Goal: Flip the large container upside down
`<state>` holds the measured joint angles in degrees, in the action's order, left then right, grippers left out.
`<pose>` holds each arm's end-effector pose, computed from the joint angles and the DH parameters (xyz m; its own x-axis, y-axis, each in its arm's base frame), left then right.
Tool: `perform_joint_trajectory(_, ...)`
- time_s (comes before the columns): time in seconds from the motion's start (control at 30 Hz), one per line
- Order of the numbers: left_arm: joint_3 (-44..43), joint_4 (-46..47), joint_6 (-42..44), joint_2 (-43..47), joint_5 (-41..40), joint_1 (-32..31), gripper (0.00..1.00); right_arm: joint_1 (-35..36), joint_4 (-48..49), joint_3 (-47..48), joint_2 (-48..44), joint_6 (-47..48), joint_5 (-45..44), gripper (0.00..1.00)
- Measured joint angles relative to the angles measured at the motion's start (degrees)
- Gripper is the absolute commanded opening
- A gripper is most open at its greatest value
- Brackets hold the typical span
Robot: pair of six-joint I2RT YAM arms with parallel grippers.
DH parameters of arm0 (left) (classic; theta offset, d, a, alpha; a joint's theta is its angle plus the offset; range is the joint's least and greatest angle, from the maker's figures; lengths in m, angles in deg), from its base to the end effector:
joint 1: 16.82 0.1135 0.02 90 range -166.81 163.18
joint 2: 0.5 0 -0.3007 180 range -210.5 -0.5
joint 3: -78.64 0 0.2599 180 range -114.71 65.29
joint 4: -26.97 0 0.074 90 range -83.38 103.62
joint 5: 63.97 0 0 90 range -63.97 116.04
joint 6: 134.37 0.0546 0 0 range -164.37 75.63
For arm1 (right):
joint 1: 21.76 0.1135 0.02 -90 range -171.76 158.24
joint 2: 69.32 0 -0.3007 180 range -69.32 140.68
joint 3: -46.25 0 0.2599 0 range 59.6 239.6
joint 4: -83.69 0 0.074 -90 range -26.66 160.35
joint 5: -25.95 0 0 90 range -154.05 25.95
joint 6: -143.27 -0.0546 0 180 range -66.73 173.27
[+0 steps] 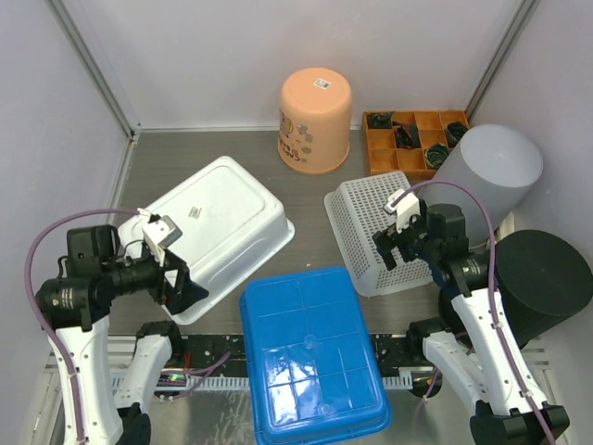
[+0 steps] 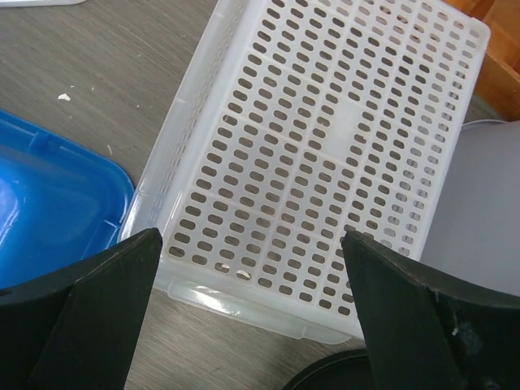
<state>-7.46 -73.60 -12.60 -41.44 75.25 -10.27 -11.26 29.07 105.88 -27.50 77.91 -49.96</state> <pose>0.0428 -0.0367 0.4046 -0.5097 0.2876 -0.8109 0.7304 0.6428 -0.2311 0.1401 0.0395 0.3174 -0.3819 -0.4820 -0.7885 -0.5805 0.7890 -0.2012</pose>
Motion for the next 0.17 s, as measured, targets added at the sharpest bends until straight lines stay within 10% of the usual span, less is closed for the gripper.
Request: perform_joint_trajectory(0.17, 0.2, 2.2, -3.0, 1.2, -0.2, 0.1, 0.98, -2.4, 0.7, -0.2, -0.3, -0.1, 0.0, 1.0)
